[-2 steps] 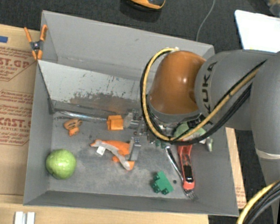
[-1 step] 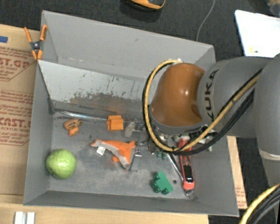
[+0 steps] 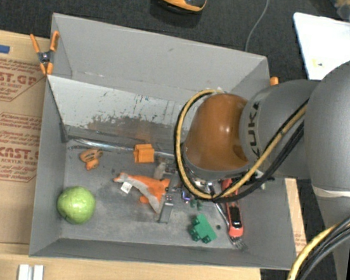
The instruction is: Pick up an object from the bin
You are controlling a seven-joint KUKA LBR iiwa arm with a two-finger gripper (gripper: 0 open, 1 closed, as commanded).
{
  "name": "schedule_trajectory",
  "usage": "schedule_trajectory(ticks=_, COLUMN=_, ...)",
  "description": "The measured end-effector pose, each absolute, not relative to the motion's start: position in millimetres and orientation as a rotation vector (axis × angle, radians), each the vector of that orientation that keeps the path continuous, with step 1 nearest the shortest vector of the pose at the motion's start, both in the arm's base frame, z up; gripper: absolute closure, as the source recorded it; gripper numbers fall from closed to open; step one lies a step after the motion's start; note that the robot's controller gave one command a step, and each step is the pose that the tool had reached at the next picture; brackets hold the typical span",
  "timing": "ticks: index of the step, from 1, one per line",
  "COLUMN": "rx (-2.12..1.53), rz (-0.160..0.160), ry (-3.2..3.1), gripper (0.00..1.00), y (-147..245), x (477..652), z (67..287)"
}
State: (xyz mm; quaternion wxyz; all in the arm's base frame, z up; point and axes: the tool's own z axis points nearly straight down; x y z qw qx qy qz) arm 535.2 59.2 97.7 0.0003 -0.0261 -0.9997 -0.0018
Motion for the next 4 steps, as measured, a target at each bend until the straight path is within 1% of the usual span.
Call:
schedule_trajectory(ticks=1, rx=-0.349, rz=-0.008, ry=-3.125, gripper=0.00, y=63.3, x=524.3, z=99.4)
schedule_trajectory(ticks=2, rx=-0.237, rz=-0.005, ry=-3.133, gripper=0.00, y=58.3, x=522.3, z=68.5)
schedule_trajectory(ticks=3, rx=-0.459, rz=-0.009, ry=-3.114, gripper=1.00, y=75.7, x=503.3, z=70.0)
schedule_trajectory(ticks=4, rx=-0.459, rz=-0.009, ry=-3.114, gripper=1.00, y=75.7, x=503.3, z=70.0)
